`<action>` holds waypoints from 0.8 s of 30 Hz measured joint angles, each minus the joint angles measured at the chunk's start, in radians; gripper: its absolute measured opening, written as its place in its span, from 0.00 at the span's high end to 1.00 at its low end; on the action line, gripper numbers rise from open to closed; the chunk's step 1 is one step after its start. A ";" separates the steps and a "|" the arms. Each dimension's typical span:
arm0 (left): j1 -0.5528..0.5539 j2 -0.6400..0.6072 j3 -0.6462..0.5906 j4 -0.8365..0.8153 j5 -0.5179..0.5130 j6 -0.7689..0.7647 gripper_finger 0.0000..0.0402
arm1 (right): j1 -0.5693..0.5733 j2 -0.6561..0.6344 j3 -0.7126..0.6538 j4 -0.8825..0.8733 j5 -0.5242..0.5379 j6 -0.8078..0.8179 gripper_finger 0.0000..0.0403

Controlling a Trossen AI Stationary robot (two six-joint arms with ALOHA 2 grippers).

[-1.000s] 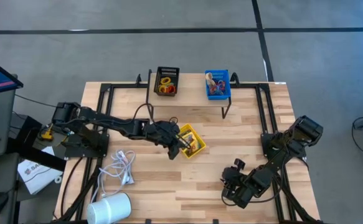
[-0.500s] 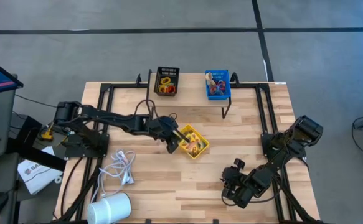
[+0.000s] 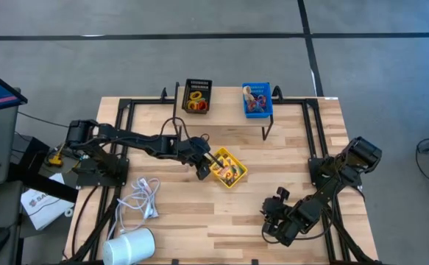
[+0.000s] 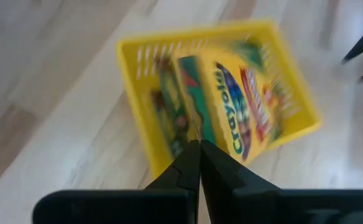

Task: Pick & Place Office Desk Supplies
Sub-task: Put the yellow crayon box into the yellow bin, then put the yellow bin on top of the shelf

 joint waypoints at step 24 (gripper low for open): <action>0.012 0.072 -0.001 0.055 -0.133 0.153 0.66 | -0.045 0.000 0.000 0.027 -0.008 -0.079 0.63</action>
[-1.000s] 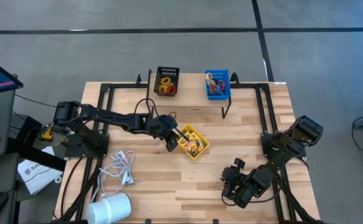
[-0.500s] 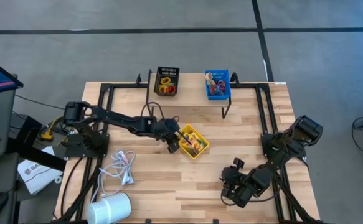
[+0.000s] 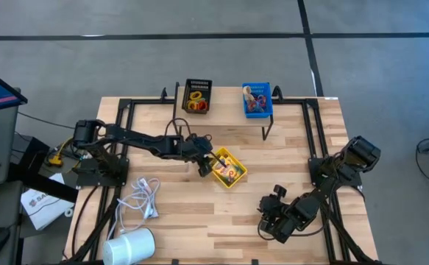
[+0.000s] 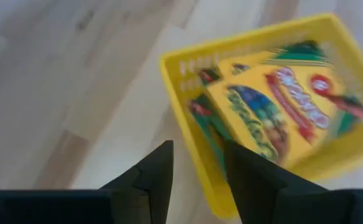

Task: Pick & Place Office Desk Supplies
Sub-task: Put the yellow bin on top of the shelf

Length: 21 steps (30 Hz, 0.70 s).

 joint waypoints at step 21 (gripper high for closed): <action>-0.283 0.028 0.021 -0.026 -0.333 0.723 0.72 | -0.047 0.000 0.000 0.048 -0.026 -0.052 0.63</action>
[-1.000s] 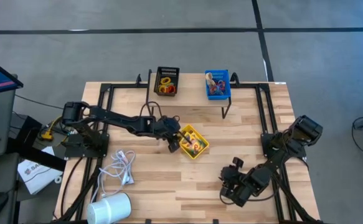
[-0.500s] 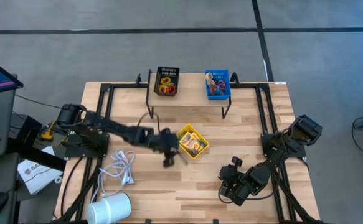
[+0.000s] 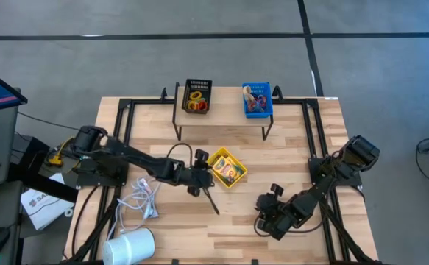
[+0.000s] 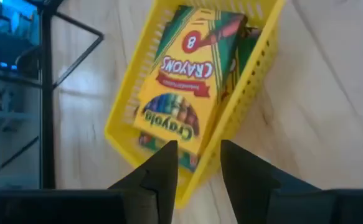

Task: Pick & Place Office Desk Supplies
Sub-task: Put the yellow bin on top of the shelf

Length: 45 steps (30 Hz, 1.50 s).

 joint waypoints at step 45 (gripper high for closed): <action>0.115 0.111 0.031 0.085 0.082 0.171 0.98 | -0.004 0.000 0.000 0.019 -0.019 0.064 0.63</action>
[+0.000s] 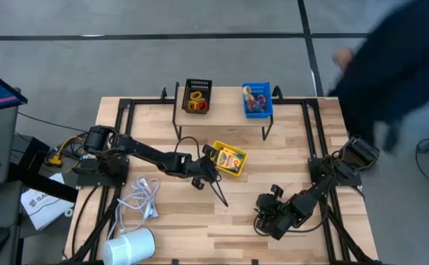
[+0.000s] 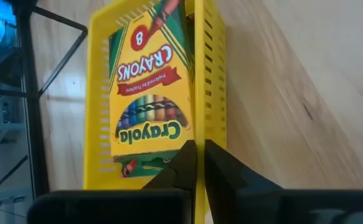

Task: Pick & Place Office Desk Supplies
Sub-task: Put the yellow bin on top of the shelf

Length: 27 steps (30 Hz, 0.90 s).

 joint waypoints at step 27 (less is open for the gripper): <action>-0.047 0.001 0.332 -0.236 -0.125 -0.250 0.99 | 0.081 0.000 0.000 -0.176 0.009 0.192 0.63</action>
